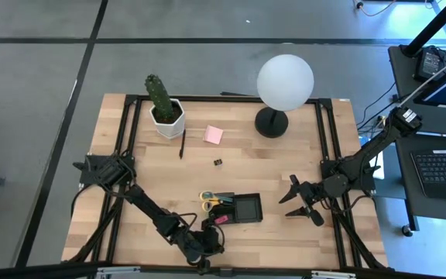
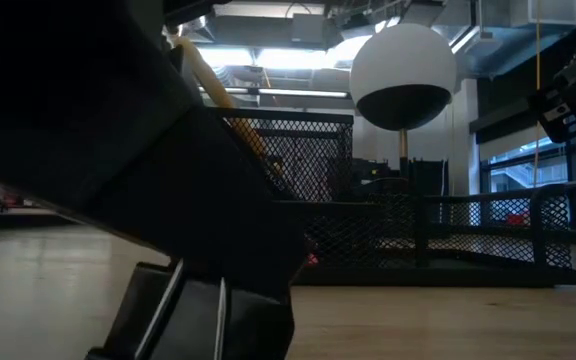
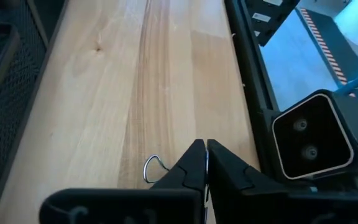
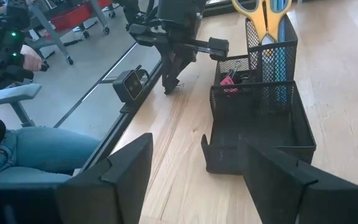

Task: Pick and place office supplies into organizer
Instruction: Put the bottom black binder clip into the mesh desk organizer

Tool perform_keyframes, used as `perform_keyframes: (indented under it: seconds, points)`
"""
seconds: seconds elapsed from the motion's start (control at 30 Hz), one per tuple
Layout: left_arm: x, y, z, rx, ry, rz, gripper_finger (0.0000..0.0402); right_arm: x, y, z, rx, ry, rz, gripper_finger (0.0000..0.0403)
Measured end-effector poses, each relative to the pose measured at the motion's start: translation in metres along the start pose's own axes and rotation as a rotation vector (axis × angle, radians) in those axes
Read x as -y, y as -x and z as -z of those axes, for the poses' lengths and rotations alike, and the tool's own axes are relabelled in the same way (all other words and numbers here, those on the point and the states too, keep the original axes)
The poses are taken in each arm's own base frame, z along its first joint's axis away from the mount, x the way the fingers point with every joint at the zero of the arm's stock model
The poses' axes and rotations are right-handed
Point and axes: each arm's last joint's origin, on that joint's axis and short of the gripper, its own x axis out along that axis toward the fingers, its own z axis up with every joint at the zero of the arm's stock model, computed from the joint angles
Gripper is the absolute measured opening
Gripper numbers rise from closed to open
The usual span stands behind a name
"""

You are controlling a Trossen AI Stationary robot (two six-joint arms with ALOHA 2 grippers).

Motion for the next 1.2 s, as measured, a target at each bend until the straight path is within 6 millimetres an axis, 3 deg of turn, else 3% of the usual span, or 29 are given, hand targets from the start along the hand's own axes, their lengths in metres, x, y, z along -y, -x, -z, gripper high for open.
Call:
perform_keyframes:
  seconds: [0.37, 0.63, 0.87, 1.2]
  points:
    - [0.001, 0.003, -0.005, 0.012, -0.063, -0.016, 0.0002, 0.000, 0.000, 0.000, 0.000, 0.000, 0.000, 0.0236]
    - [0.015, 0.018, -0.032, 0.087, -0.100, 0.025, 0.0002, 0.000, 0.000, 0.000, -0.001, 0.000, 0.001, 0.0236]
    - [0.013, 0.034, -0.050, 0.196, -0.209, -0.163, 0.0002, 0.000, 0.000, 0.000, -0.005, 0.001, 0.002, 0.0236]
    - [0.001, 0.029, -0.040, 0.138, -0.380, -0.318, 0.0003, 0.001, 0.000, 0.001, -0.015, 0.005, 0.006, 0.0236]
